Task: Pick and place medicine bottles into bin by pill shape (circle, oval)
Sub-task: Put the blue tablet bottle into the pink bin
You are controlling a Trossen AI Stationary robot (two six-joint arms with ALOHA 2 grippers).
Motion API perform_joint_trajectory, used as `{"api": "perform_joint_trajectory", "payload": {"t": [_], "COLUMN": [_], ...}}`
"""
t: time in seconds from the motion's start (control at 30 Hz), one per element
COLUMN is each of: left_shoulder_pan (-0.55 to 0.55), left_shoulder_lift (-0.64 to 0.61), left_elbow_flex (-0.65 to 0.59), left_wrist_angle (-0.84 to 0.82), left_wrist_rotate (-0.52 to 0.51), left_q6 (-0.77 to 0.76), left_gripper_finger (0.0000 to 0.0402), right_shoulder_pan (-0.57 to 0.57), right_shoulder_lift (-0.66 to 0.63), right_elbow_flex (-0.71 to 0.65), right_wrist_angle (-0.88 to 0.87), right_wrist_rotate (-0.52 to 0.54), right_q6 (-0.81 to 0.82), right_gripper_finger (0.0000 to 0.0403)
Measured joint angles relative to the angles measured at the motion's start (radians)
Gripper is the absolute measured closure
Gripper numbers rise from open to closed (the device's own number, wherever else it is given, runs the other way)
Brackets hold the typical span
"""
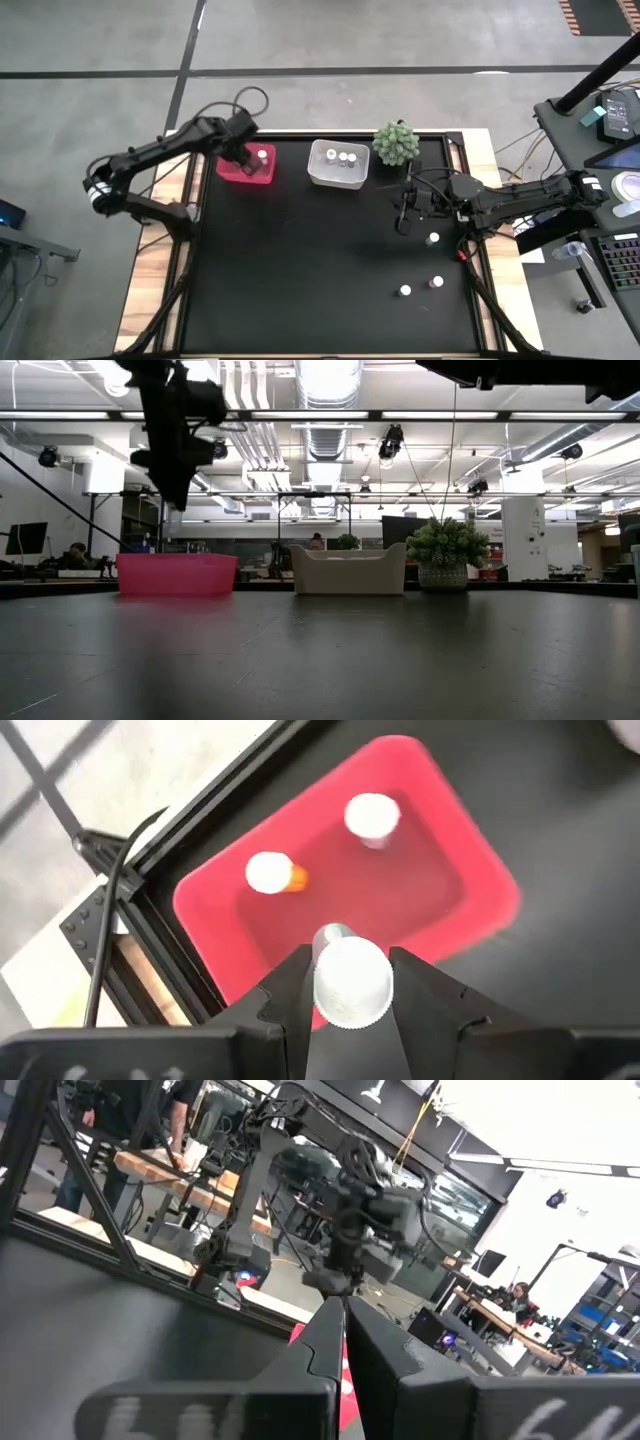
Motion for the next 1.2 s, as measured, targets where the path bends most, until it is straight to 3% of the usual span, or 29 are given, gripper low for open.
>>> {"api": "perform_joint_trajectory", "payload": {"t": [0.17, 0.37, 0.77, 1.2], "left_shoulder_pan": [0.144, 0.225, 0.275, 0.292], "left_shoulder_lift": [0.02, 0.041, 0.069, 0.075], "left_elbow_flex": [-0.063, -0.14, -0.25, -0.257], "left_wrist_angle": [0.109, 0.213, 0.349, 0.348], "left_wrist_rotate": [0.093, 0.104, 0.124, 0.133], "left_q6": [0.039, 0.046, 0.038, 0.038], "left_gripper_finger": [0.0304, 0.0304, 0.0304, 0.0303], "right_shoulder_pan": [-0.003, -0.003, -0.003, -0.003], "right_shoulder_lift": [0.0, 0.0, 0.0, 0.0], "right_elbow_flex": [0.0, 0.0, 0.0, 0.0], "right_wrist_angle": [-0.002, -0.002, -0.003, -0.003], "right_wrist_rotate": [0.0, 0.0, 0.0, 0.0], "right_q6": [0.001, 0.001, 0.002, 0.001], "right_gripper_finger": [0.0394, 0.0394, 0.0394, 0.0394]}}
